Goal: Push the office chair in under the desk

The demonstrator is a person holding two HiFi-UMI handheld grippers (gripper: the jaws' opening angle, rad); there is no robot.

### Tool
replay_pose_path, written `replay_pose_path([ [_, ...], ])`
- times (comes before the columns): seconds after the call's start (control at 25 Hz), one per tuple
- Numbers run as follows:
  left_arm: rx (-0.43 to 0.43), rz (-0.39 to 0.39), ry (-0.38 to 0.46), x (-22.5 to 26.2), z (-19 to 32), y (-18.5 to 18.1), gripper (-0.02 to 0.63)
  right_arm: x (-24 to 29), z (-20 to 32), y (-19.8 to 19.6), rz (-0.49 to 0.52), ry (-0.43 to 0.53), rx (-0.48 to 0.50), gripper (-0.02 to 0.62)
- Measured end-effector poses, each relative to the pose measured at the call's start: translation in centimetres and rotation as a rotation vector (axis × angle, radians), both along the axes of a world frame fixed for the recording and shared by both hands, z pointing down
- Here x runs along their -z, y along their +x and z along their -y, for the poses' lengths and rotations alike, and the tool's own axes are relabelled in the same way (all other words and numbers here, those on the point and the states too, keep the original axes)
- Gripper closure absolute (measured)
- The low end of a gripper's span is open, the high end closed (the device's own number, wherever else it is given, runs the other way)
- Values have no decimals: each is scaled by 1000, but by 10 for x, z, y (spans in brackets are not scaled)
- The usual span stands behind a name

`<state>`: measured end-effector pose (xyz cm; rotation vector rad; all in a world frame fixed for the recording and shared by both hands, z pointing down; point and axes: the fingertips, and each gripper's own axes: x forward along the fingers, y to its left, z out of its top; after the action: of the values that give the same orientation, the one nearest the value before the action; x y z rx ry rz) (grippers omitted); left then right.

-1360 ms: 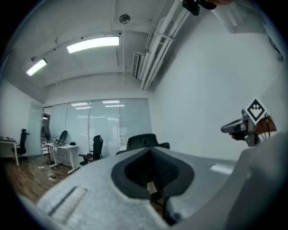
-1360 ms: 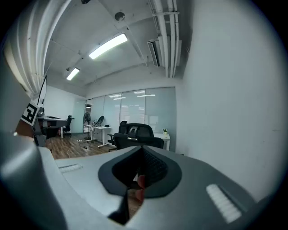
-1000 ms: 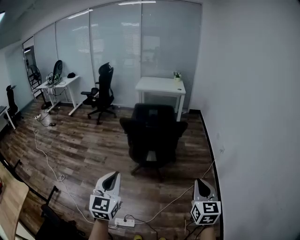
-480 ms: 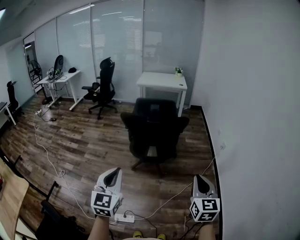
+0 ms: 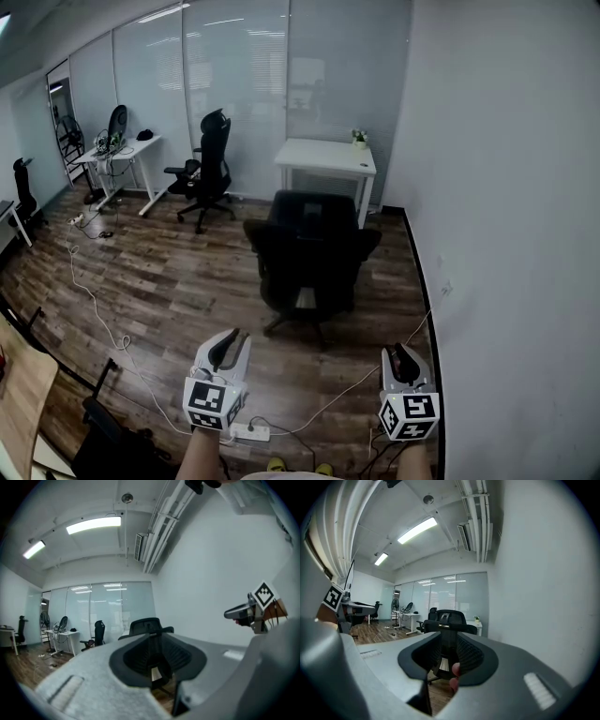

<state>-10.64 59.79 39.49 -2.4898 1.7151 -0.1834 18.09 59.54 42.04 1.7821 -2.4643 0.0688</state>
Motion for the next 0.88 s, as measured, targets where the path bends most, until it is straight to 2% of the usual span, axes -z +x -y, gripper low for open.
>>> replay_pose_path([
  [0.36, 2, -13, -8, -2, 0, -11, 525, -2, -1, -14, -13, -11, 3, 512],
  [0.88, -69, -23, -22, -12, 3, -30, 525, -9, -11, -45, -14, -14, -19, 512],
])
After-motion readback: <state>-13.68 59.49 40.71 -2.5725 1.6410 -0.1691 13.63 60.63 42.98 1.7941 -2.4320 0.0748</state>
